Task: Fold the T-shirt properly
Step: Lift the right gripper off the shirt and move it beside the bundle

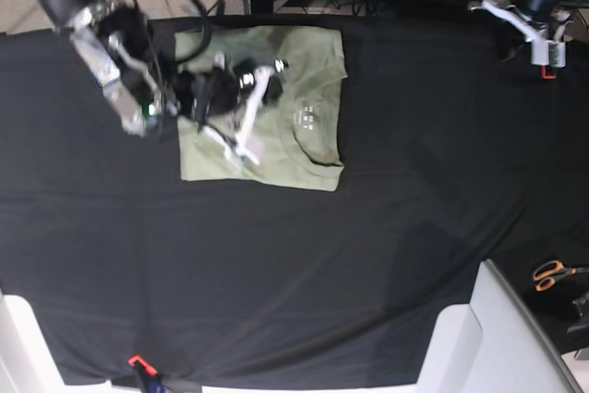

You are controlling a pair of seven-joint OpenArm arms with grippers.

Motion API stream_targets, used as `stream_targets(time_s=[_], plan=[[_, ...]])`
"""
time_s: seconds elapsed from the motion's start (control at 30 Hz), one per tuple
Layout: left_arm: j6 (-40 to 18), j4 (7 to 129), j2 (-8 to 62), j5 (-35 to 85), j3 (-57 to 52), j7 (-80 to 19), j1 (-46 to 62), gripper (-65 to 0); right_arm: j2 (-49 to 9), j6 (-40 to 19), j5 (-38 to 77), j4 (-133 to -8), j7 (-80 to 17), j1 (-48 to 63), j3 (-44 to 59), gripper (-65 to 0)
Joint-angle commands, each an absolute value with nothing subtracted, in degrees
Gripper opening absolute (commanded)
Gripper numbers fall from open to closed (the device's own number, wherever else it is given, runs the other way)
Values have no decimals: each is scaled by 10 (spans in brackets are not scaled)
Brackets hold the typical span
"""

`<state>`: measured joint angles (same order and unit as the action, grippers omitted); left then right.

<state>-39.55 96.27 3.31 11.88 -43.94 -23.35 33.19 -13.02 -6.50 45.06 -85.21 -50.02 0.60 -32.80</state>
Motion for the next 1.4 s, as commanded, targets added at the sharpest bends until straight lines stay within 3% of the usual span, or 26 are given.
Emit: stream_targets(time_s=[0.0,0.4,0.63,0.83,1.0,1.37], plan=[[-400,974,38,125,-435,-222,335,-650,-139,-65,455,-858,-481,7,-320,-648],[-400,970,43,124,-414,-222,335,-650,-164,-58,454,-875,-439,101,-320,-648],[-400,970,50,124,-415,-222,335,-650,-191,56,456,-988,-461,113,-293,-648],[-400,969,51,124,-415,-222,335,-650,-205,55,455,-922,-458,113,-223,-648],[-400,969,51,124,-415,-222,335,-650,-225,18,454,-871,-406,145,-221,-648],[-400,969,51,124,-414,-222,334,-650,-225,20,455,-983,-429,195,-218,-648]])
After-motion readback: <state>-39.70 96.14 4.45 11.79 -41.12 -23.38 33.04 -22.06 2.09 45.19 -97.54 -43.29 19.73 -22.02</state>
